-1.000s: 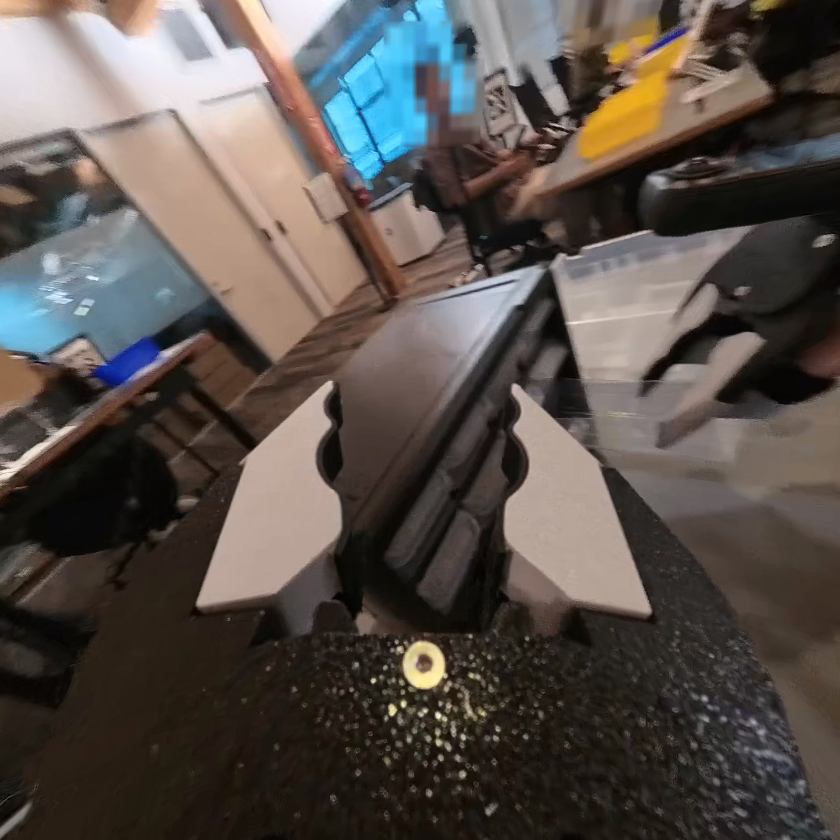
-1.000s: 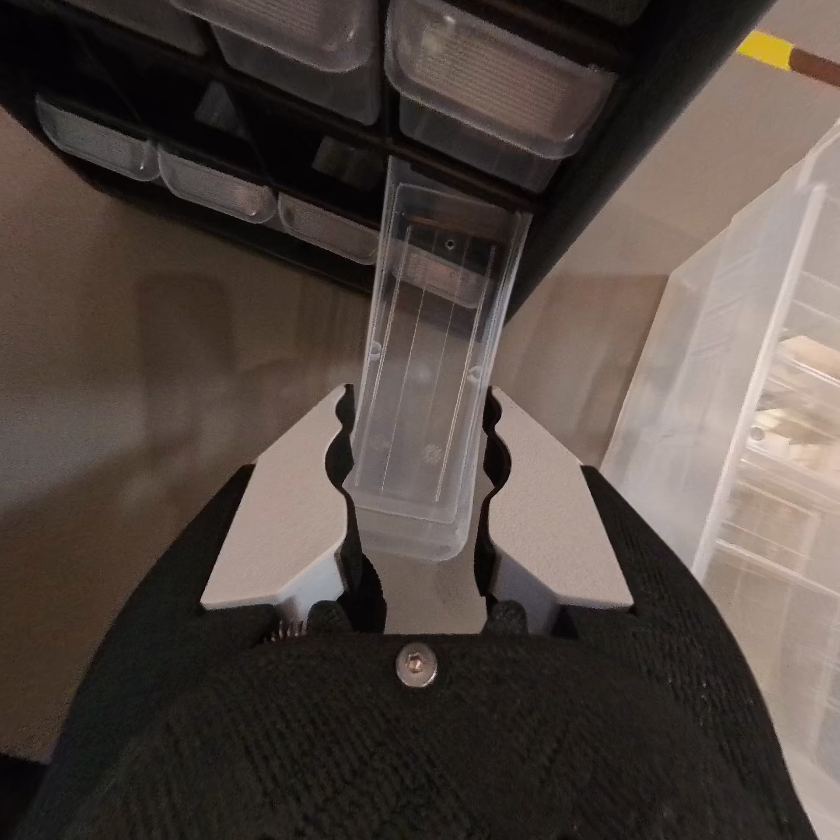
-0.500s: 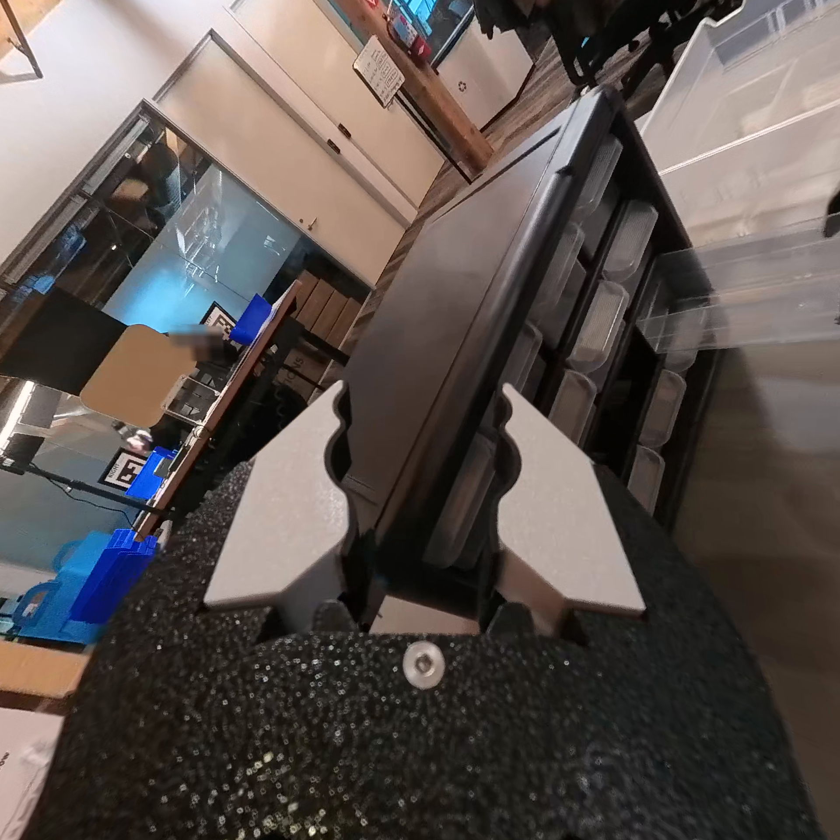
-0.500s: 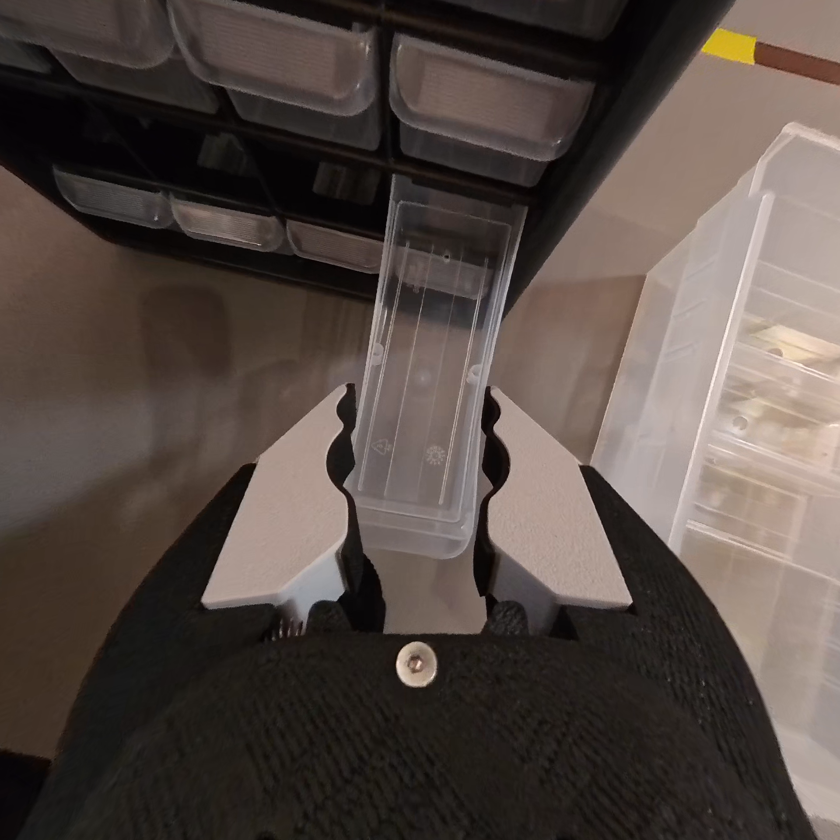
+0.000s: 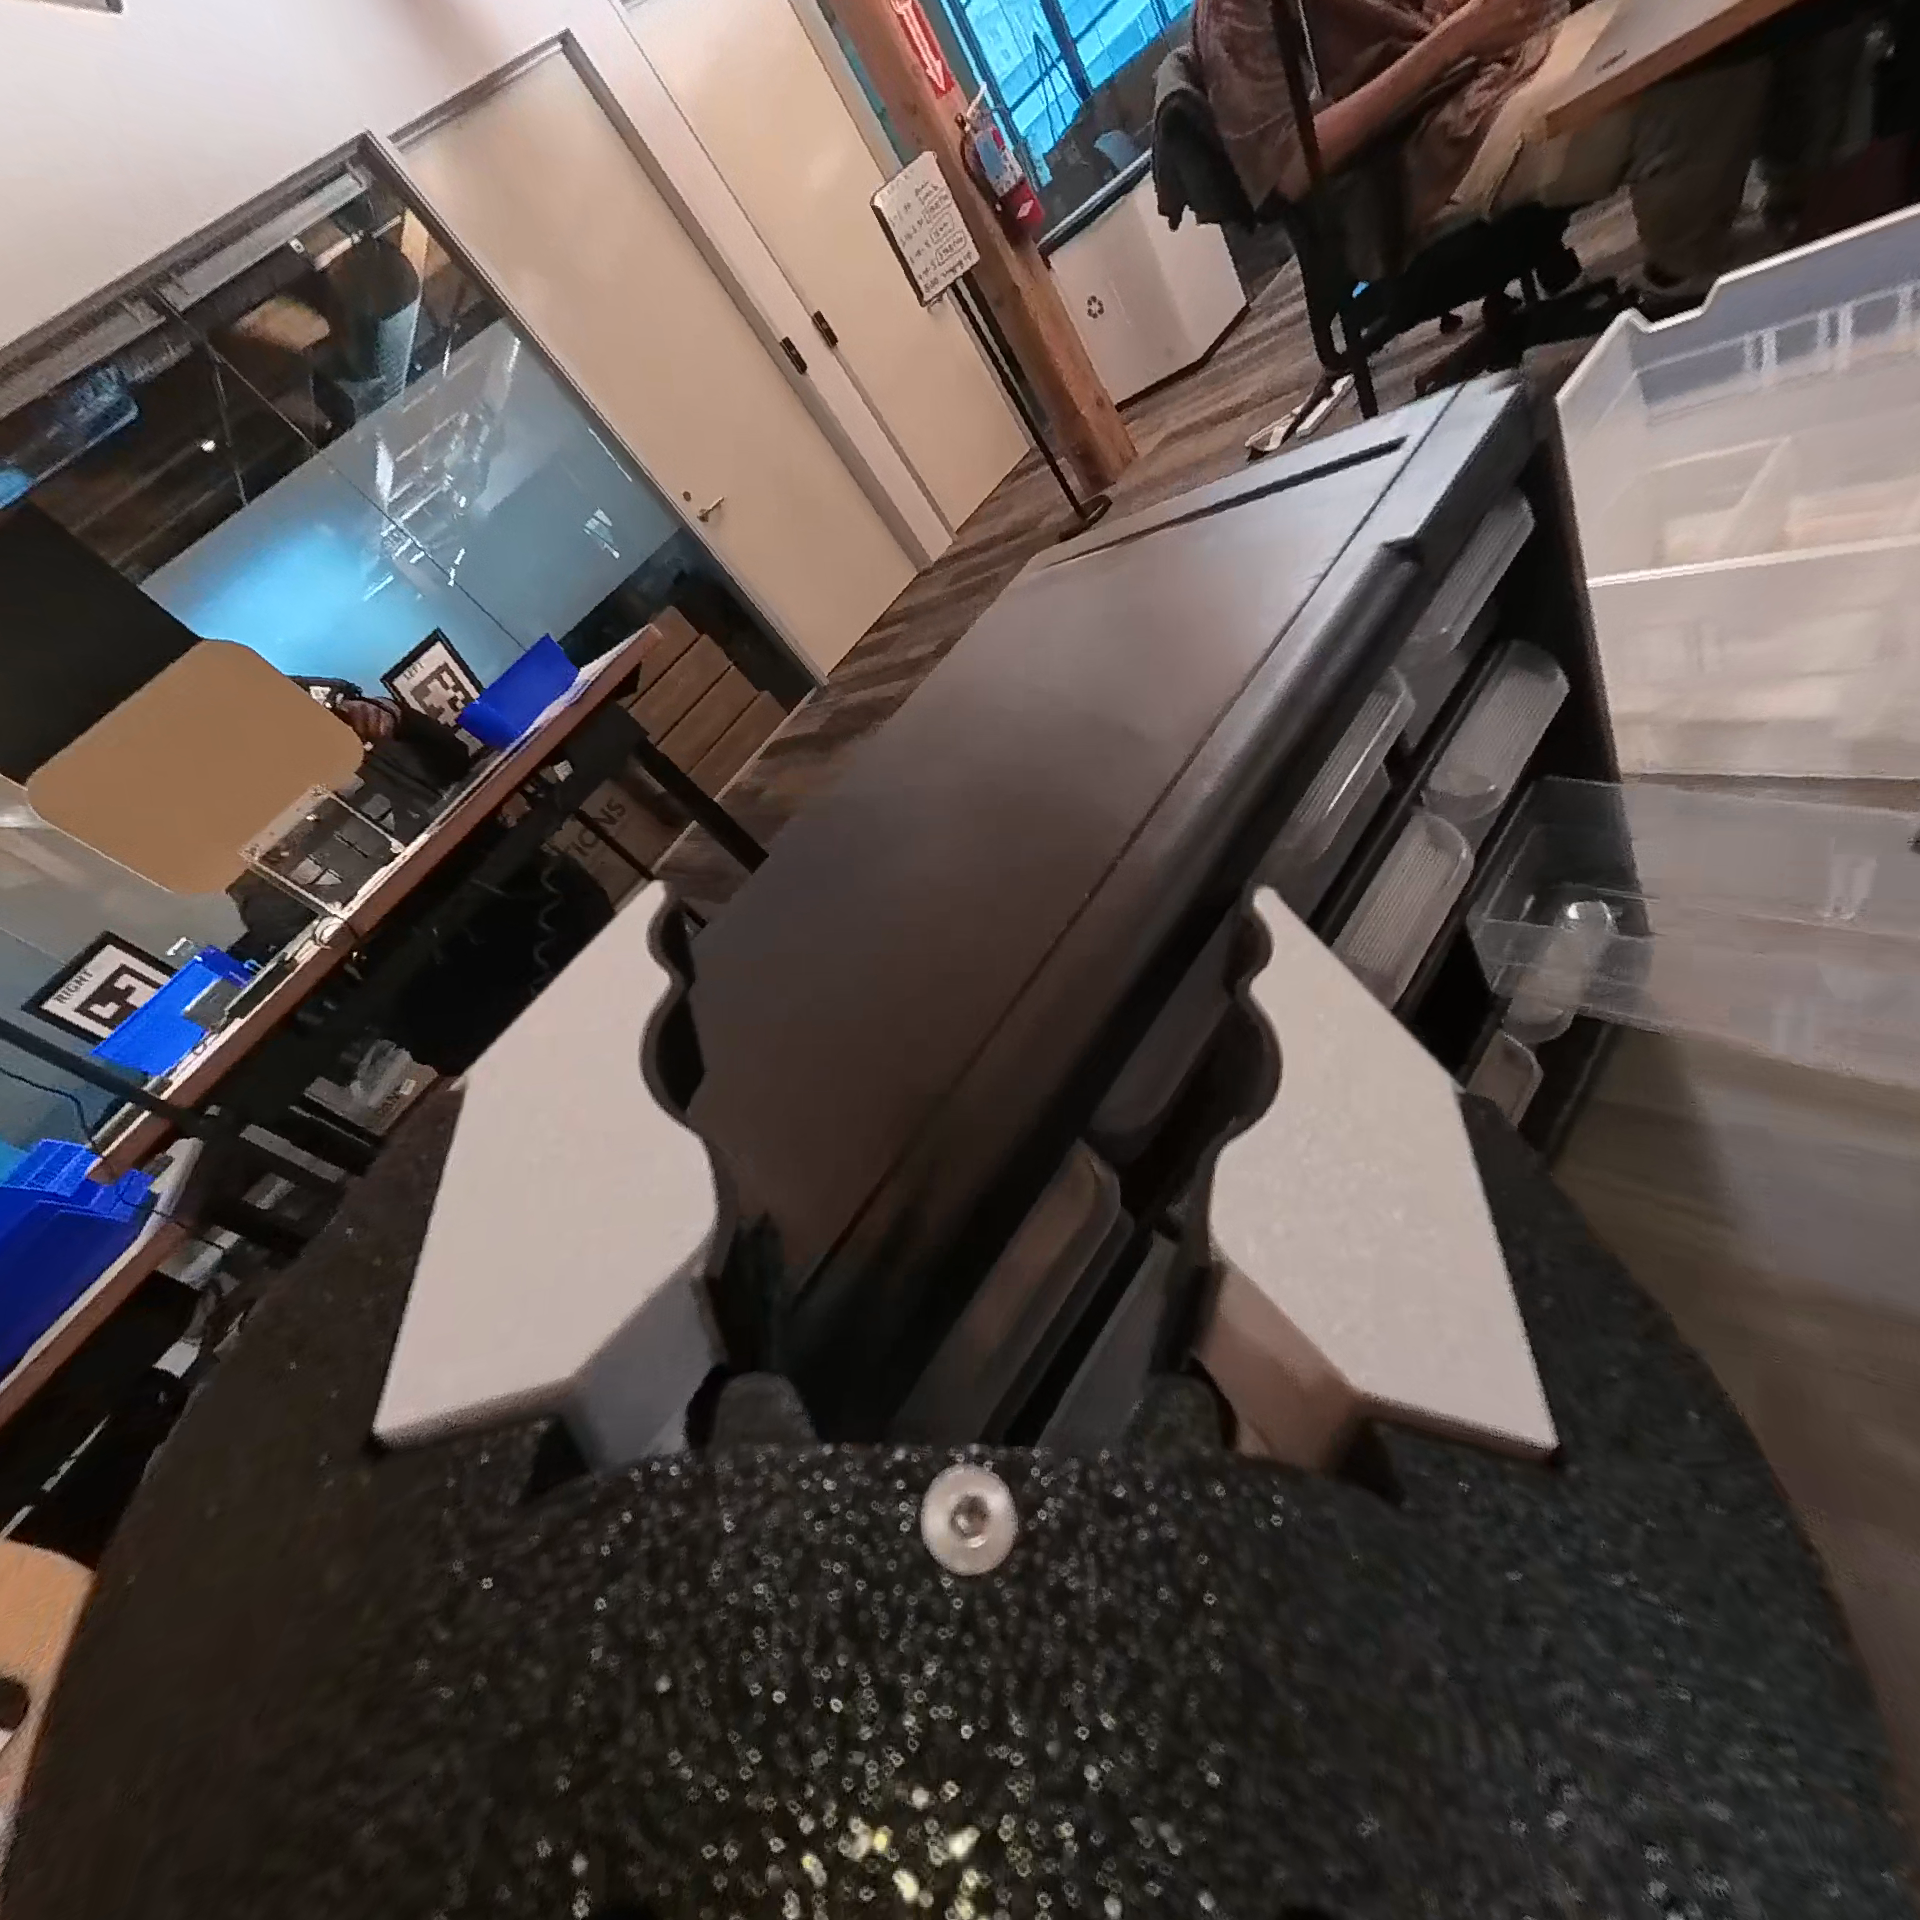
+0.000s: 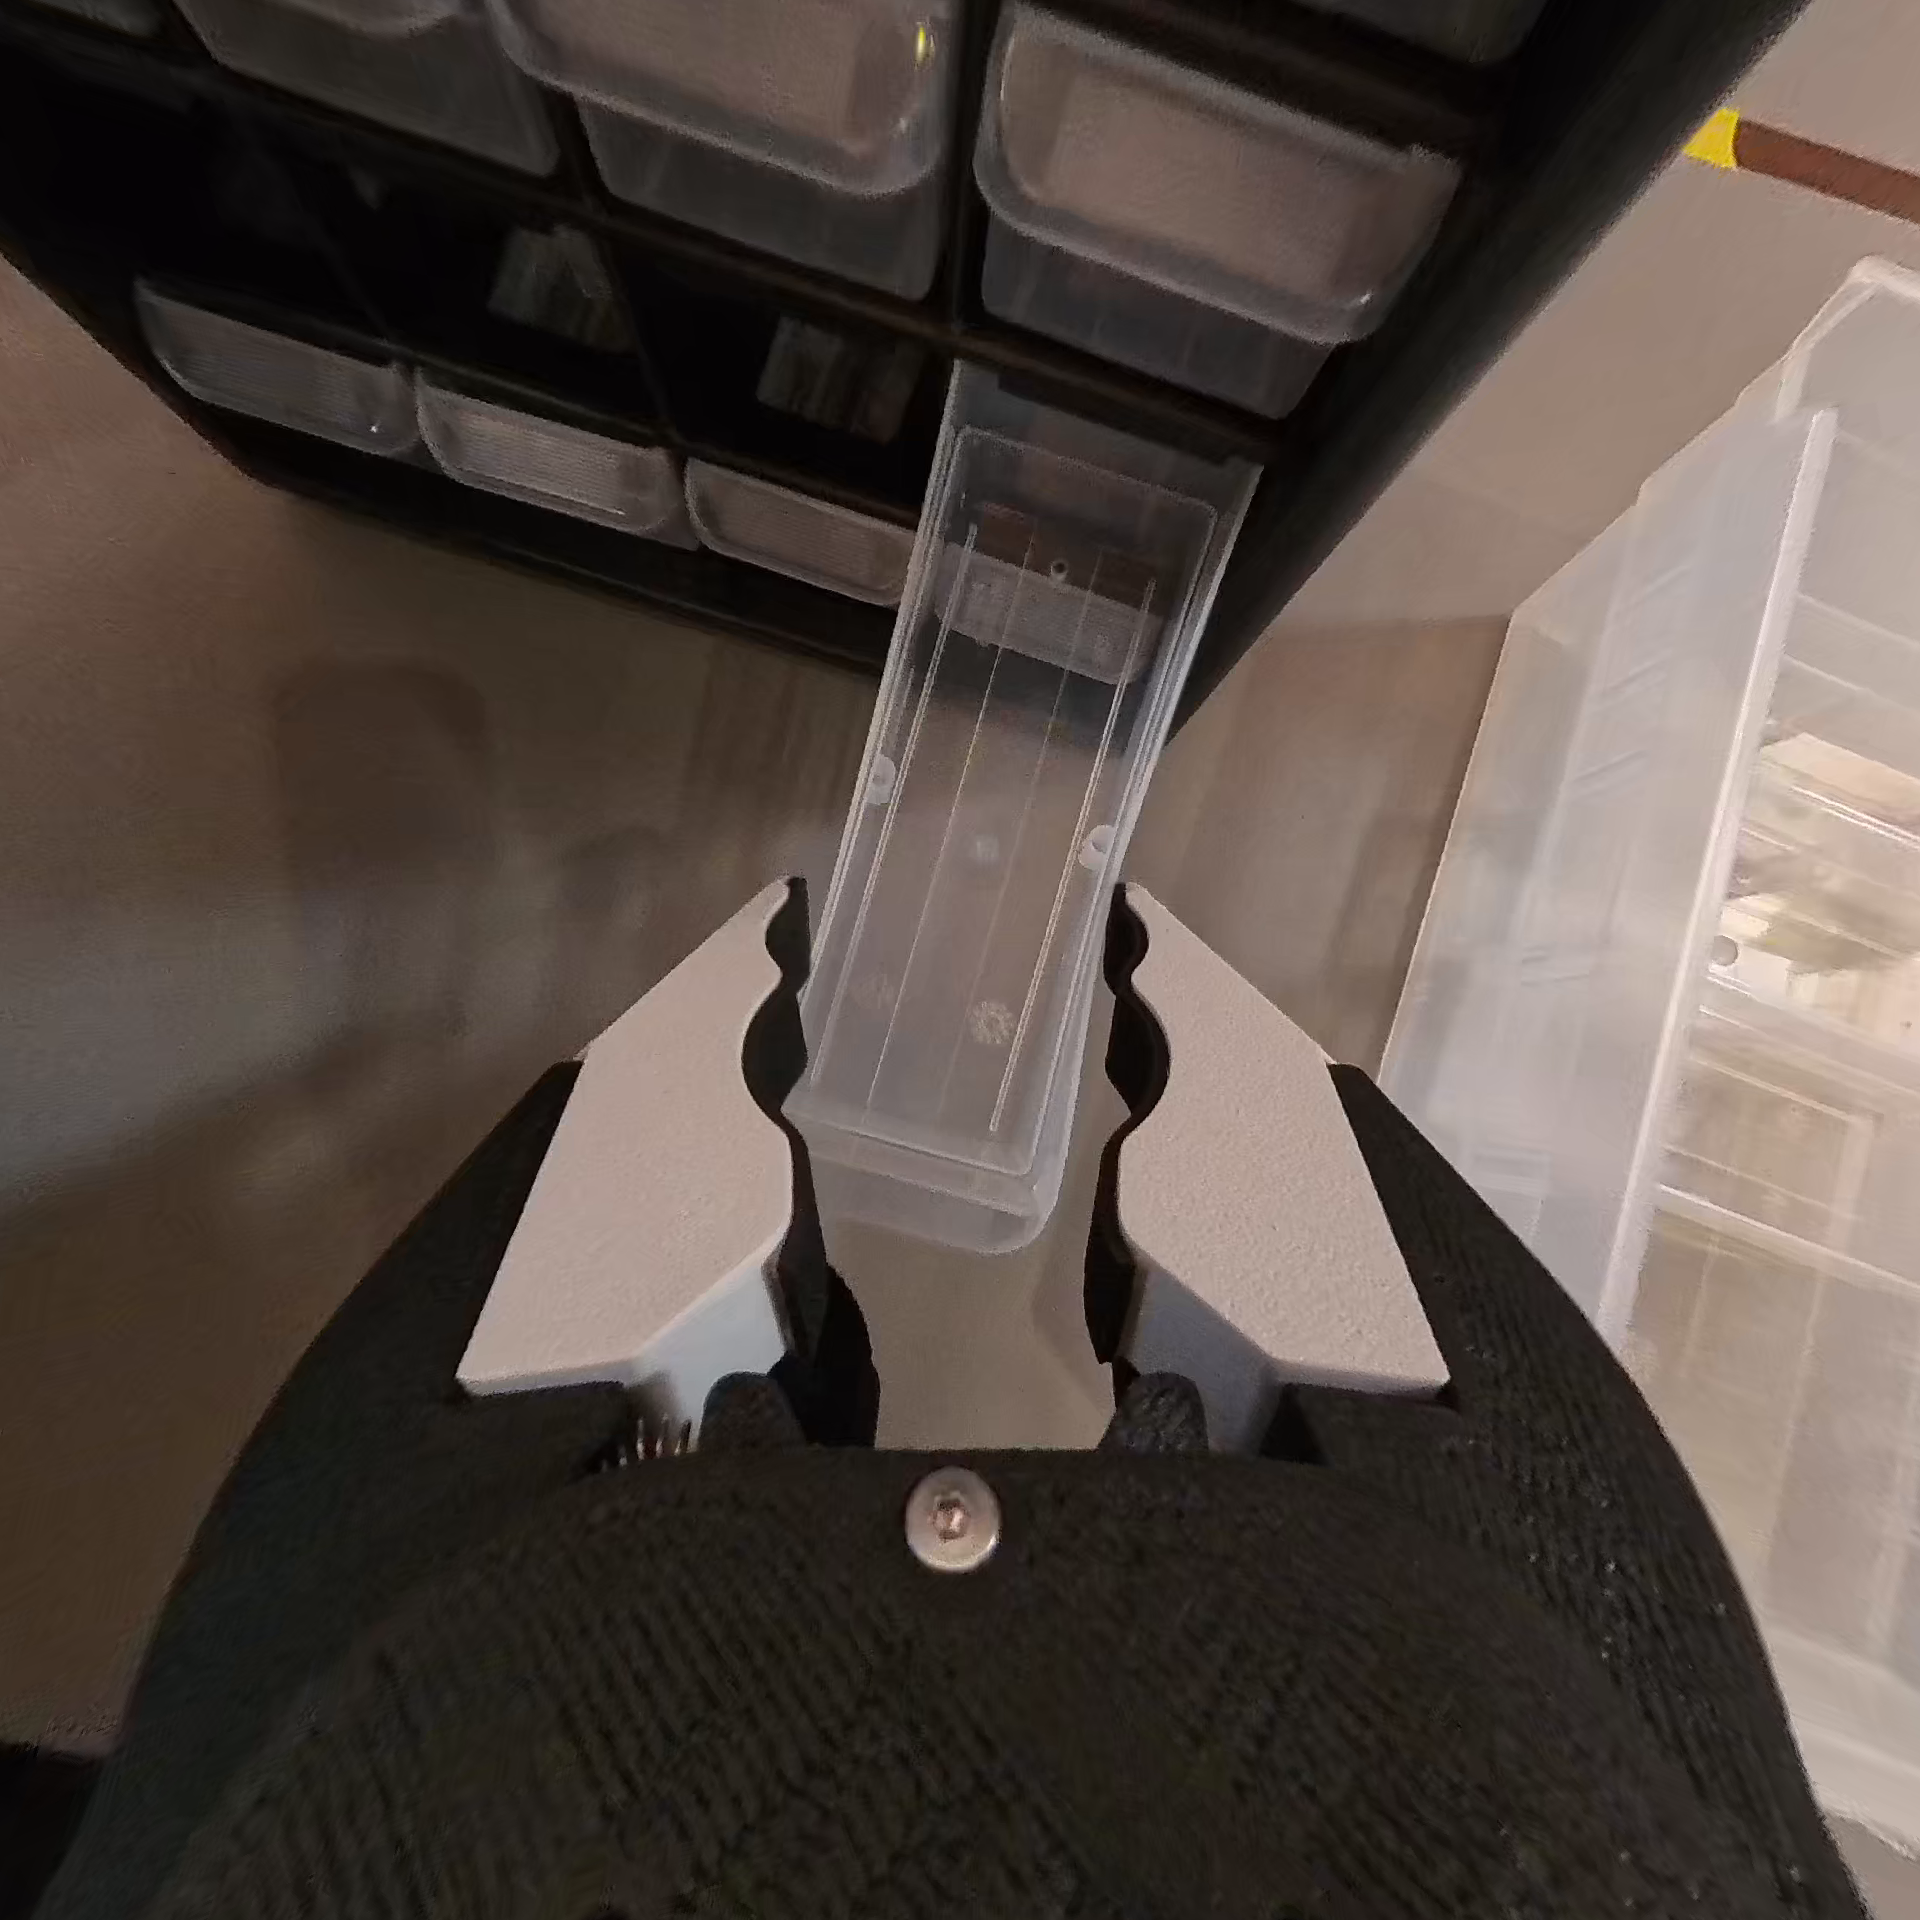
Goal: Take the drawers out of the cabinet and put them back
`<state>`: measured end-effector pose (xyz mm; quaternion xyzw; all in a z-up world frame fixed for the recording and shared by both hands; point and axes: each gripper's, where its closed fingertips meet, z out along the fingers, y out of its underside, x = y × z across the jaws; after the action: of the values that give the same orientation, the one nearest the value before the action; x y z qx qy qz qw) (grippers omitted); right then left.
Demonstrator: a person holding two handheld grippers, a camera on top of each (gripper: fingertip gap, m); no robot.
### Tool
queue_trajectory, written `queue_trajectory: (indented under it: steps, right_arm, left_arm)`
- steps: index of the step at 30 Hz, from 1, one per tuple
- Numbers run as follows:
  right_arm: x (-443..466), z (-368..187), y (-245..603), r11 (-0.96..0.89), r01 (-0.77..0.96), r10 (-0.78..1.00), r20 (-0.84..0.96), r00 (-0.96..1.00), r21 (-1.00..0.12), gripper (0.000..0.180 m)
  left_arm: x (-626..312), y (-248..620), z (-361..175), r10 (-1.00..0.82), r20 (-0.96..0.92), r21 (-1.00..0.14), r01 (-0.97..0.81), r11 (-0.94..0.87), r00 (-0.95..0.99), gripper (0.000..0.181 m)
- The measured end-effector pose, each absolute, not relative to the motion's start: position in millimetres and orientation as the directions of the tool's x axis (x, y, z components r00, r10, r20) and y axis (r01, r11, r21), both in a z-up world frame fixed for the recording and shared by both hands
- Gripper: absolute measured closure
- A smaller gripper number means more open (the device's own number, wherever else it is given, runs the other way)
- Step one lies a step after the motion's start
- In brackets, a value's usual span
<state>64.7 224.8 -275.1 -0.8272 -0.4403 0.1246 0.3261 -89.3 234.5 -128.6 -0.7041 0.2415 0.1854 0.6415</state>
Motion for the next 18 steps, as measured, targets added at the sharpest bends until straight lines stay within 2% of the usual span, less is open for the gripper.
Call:
queue_trajectory:
  steps: [3,6,9,13,18]
  right_arm:
    - [63.4,-279.8,225.7,-0.381,0.638,0.803,0.103,0.588,-0.67,0.123]
    - [59.3,-279.2,222.5,-0.356,0.634,0.807,0.116,0.579,-0.686,0.122]
    - [60.1,-273.7,220.7,-0.39,0.604,0.81,0.054,0.584,-0.695,0.122]
    - [62.1,-254.0,220.0,-0.435,0.586,0.812,-0.017,0.583,-0.683,0.121]
    - [60.2,-265.1,217.3,-0.435,0.64,0.807,0.04,0.589,-0.633,0.121]
  left_arm:
    - [-86.5,238.5,-127.7,-0.091,-0.577,-0.812,-0.582,-0.041,0.812,0.076]
    - [-84.1,242.2,-129.4,-0.074,-0.605,-0.791,-0.609,-0.056,0.793,0.08]
    - [-84.8,242.0,-130.3,-0.07,-0.607,-0.788,-0.611,-0.075,0.792,0.082]
    - [-85.3,242.2,-130.2,-0.068,-0.604,-0.79,-0.608,-0.078,0.794,0.081]
    - [-85.8,242.5,-130.5,-0.066,-0.597,-0.794,-0.601,-0.092,0.799,0.081]
